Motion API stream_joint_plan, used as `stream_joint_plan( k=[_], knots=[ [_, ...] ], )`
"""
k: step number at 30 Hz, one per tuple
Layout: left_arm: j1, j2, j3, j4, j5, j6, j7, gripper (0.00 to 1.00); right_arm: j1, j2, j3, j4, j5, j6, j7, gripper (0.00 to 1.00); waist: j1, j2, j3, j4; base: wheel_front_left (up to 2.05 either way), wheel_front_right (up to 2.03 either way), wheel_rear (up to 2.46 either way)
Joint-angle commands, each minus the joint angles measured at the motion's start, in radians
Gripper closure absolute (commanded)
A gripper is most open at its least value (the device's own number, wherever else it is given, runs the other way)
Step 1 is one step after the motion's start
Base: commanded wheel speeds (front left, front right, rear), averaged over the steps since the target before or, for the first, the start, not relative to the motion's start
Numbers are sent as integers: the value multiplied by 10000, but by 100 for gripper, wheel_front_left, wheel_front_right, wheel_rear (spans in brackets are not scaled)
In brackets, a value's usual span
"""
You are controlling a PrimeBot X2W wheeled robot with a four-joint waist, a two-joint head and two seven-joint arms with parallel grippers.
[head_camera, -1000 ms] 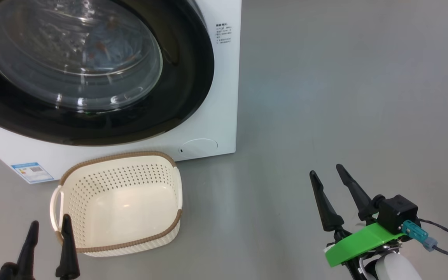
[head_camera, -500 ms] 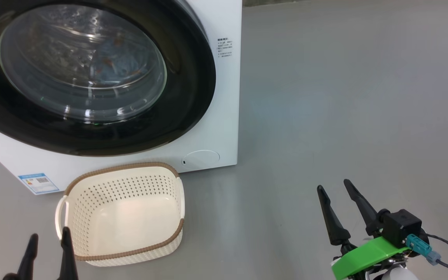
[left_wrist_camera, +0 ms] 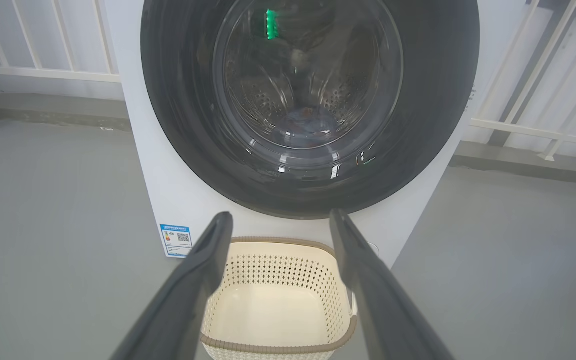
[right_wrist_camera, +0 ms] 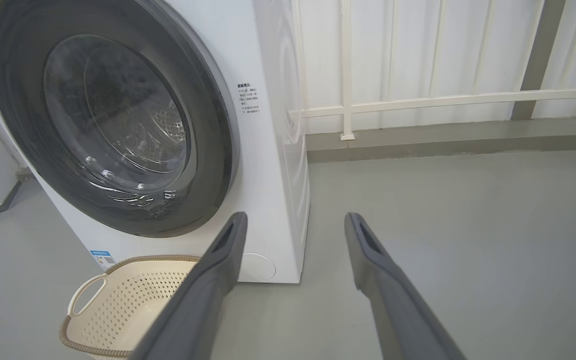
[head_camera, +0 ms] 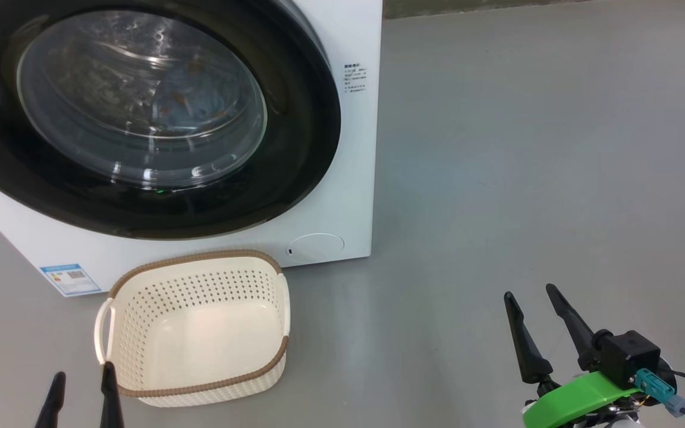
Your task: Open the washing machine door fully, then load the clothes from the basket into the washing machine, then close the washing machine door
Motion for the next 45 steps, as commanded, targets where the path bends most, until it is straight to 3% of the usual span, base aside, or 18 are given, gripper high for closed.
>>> stream_joint_plan(
  k=[1,13,14,24,29,45],
  knots=[
    [-174,113,286,-198,120,-15,-63,0,-6,18,166,-284,-105,-57,-46,0,0,0,-9,21,0,0,0],
    [-148,96,146,-284,80,-15,-63,0,110,18,47,-260,-72,-57,-46,0,0,0,-55,101,0,0,0],
    [1,-17,-224,-5,49,2,2,100,182,8,-223,46,-54,2,0,100,0,0,-53,105,0,0,0],
    [-114,-200,-277,470,-695,1,209,100,334,-11,-234,442,779,-1,166,100,23,0,-89,111,0,0,0],
    [-221,-191,-273,540,-1236,0,354,100,300,-38,-243,450,1385,-4,289,100,2,0,-79,115,0,0,0],
    [-558,-166,-252,743,-2959,-2,823,100,212,-99,-297,433,3293,-11,695,100,1,0,-104,127,0,0,0]
  ],
)
